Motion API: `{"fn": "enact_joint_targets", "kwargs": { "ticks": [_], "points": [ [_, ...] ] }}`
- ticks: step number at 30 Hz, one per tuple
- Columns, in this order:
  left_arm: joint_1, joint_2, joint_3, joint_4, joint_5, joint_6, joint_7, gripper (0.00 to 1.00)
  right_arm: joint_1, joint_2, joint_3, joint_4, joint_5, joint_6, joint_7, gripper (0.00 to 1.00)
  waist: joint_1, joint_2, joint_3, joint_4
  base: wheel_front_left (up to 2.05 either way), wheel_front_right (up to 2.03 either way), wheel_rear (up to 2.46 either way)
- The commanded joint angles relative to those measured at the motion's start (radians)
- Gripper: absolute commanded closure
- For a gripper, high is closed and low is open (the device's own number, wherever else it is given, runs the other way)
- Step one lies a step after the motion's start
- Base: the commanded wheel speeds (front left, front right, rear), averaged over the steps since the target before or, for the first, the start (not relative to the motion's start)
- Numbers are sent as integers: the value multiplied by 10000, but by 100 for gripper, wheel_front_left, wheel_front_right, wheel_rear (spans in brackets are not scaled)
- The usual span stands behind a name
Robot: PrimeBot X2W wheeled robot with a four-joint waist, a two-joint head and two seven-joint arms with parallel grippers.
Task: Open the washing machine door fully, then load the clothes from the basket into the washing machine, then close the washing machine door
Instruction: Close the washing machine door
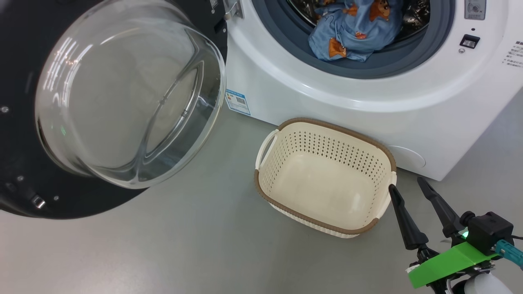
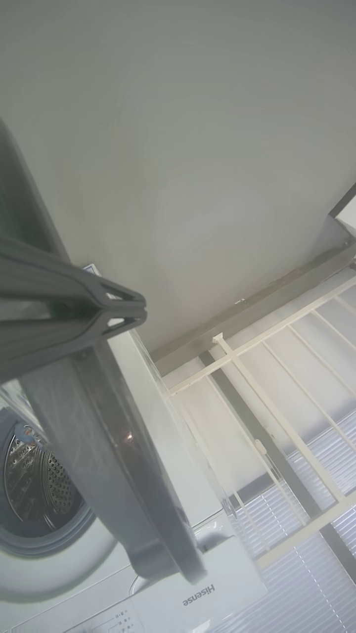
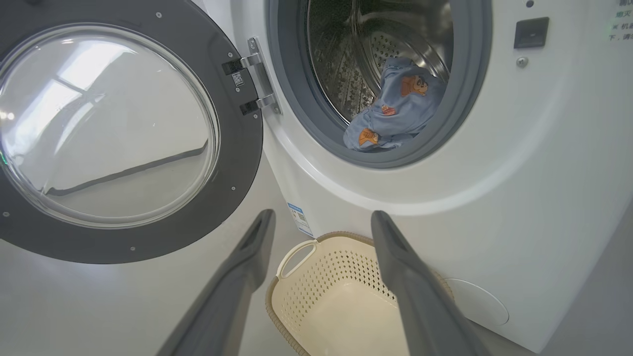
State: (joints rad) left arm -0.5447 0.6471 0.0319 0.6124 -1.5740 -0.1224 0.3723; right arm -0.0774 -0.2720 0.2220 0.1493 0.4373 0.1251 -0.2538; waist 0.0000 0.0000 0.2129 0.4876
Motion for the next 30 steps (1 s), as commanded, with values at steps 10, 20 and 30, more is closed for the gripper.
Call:
{"fn": "enact_joint_targets", "kwargs": {
  "ticks": [10,20,30],
  "points": [
    [456,485,-147,-1038,-190,-83,1277,100,-121,107,94,-192,-17,56,-80,0,0,0,-425,-12,0,0,0],
    [1048,406,-270,-2101,-255,-83,2123,100,6,223,21,-215,9,56,-80,0,0,0,-759,-11,0,0,0],
    [1577,272,-426,-3452,-322,-83,3083,100,161,336,-104,-247,29,56,-80,0,0,0,-1076,-62,0,0,0]
  ]
}}
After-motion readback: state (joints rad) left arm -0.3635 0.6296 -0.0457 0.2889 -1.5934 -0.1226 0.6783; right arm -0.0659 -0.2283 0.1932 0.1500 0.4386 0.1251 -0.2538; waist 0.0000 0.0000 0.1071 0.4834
